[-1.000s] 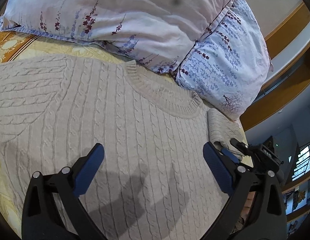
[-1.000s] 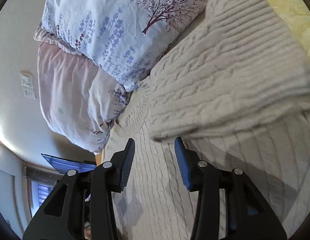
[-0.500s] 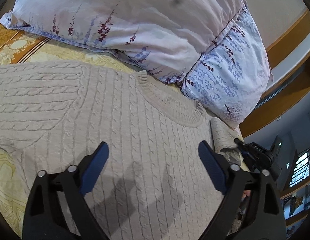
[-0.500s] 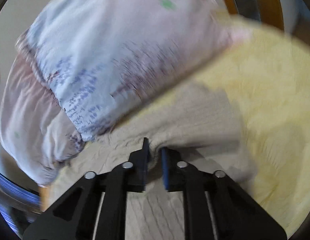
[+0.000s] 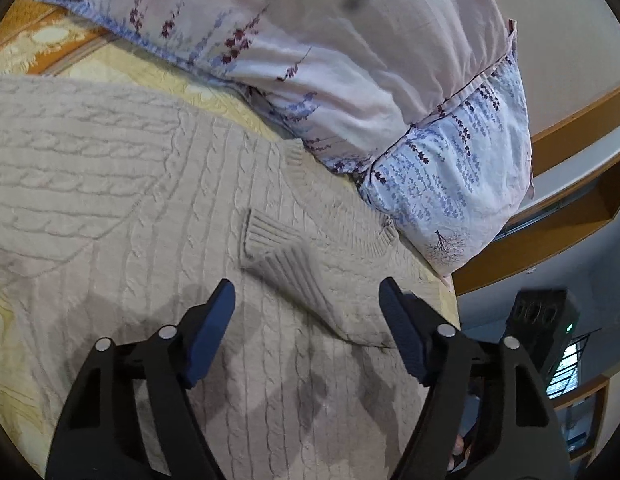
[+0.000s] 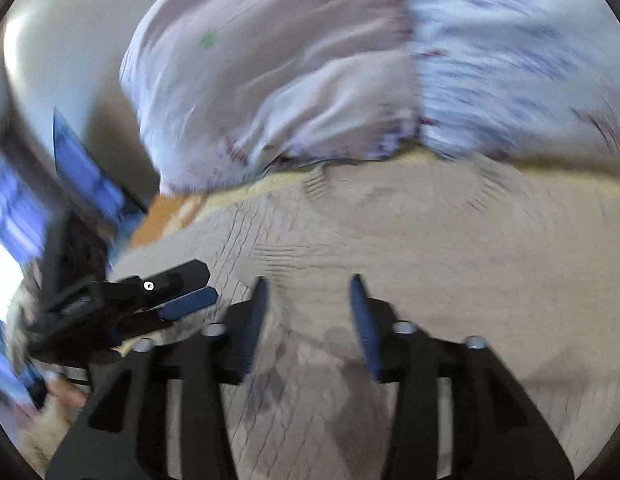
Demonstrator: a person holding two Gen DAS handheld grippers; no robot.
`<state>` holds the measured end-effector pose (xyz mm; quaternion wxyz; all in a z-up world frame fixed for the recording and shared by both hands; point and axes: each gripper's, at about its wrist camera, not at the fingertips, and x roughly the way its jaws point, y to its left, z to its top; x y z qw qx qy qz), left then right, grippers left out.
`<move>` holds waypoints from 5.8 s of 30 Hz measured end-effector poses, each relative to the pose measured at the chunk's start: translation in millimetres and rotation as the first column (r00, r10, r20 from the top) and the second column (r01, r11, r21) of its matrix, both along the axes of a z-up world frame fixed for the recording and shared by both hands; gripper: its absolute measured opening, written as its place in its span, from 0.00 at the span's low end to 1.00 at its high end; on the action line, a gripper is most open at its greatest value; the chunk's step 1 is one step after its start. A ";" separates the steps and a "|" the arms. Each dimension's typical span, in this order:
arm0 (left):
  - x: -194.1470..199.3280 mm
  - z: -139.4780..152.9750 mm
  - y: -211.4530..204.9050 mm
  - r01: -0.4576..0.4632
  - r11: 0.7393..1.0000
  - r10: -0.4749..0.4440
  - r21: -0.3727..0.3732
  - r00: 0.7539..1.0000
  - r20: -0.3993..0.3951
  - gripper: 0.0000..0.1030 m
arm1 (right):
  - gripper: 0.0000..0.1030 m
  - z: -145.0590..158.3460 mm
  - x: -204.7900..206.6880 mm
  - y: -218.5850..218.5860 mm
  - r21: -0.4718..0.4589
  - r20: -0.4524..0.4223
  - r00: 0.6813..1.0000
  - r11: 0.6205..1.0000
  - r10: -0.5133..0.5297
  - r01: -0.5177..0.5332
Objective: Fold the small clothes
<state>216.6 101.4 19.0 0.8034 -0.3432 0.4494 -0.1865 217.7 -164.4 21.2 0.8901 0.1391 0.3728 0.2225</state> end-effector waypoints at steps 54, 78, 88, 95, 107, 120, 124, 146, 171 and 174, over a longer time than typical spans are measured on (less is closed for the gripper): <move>-98.8 -11.8 240.3 -0.540 0.830 0.552 0.138 0.830 -0.074 0.44 | 0.62 -40.8 -97.4 -113.9 0.112 -0.036 0.872 0.865 -0.488 0.489; -71.6 31.6 248.7 -0.614 0.761 0.632 -0.210 0.774 0.025 0.05 | 0.68 -42.6 -98.5 -103.8 0.106 -0.016 0.906 0.901 -0.422 0.422; -14.2 71.8 39.0 -0.116 0.957 0.170 -0.268 0.967 0.189 0.05 | 0.68 -42.5 -104.5 -105.9 0.112 -0.002 0.907 0.902 -0.420 0.418; 5.4 -2.9 -79.4 0.094 0.993 -0.096 -0.074 0.995 -0.028 0.10 | 0.68 -30.7 -105.4 -101.1 0.066 0.031 0.916 0.915 -0.400 0.398; -51.9 18.7 27.1 -0.082 0.991 0.075 0.108 0.995 0.067 0.41 | 0.59 11.0 -70.5 38.0 -0.288 0.244 0.958 0.955 0.148 -0.074; -50.3 -16.3 61.6 -0.159 0.978 0.167 0.134 0.985 -0.047 0.28 | 0.40 -45.2 -7.2 176.6 -0.599 0.138 0.910 0.764 0.391 -0.238; -49.9 -14.1 60.6 -0.161 0.978 0.168 0.135 0.985 -0.046 0.28 | 0.13 -47.7 -5.3 175.1 -0.607 0.172 0.919 0.773 0.355 -0.185; -52.4 -4.8 48.2 -0.126 0.982 0.129 0.138 0.992 -0.014 0.52 | 0.49 -42.5 -54.1 -151.2 0.218 -0.117 0.880 0.853 -0.460 0.474; -55.9 -3.5 46.0 -0.077 0.988 0.080 0.135 0.997 -0.020 0.57 | 0.07 -61.9 -62.7 -131.1 0.074 -0.081 0.863 0.860 -0.499 0.504; -67.6 -1.1 49.4 -0.041 0.992 0.042 0.118 0.999 -0.007 0.57 | 0.13 -54.3 -70.6 -133.8 0.076 -0.088 0.873 0.871 -0.479 0.485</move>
